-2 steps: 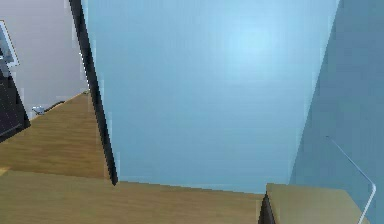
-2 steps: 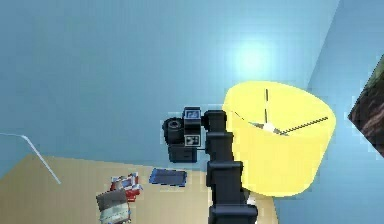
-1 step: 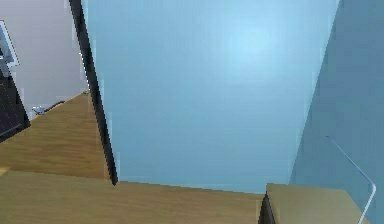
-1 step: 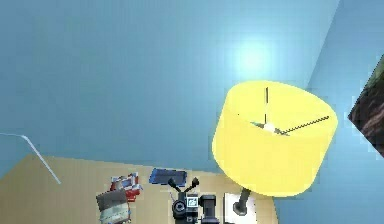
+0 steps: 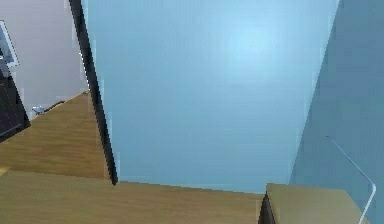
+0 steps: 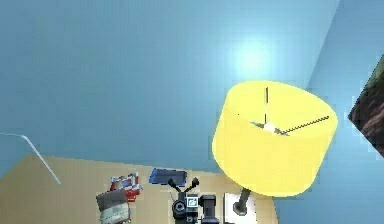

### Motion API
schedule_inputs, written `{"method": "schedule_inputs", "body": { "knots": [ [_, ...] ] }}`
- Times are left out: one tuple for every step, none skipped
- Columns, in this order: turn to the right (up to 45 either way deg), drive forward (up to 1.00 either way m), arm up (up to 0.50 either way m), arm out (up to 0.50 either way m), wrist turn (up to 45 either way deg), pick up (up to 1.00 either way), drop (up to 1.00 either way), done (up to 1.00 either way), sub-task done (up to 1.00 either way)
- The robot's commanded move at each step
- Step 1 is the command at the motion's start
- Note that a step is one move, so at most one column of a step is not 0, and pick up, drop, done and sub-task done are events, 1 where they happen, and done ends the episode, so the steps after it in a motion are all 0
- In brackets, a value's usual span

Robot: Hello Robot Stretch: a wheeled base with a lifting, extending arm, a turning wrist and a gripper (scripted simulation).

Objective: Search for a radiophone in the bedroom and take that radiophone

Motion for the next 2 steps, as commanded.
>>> {"method": "schedule_inputs", "body": {
  "knots": [
    [0.0,0.00,0.10,0.00,0.0,0.00,0.00,0.00,0.00],
    [0.0,0.00,0.00,0.00,0.0,0.00,0.00,1.00,0.00]
  ]
}}
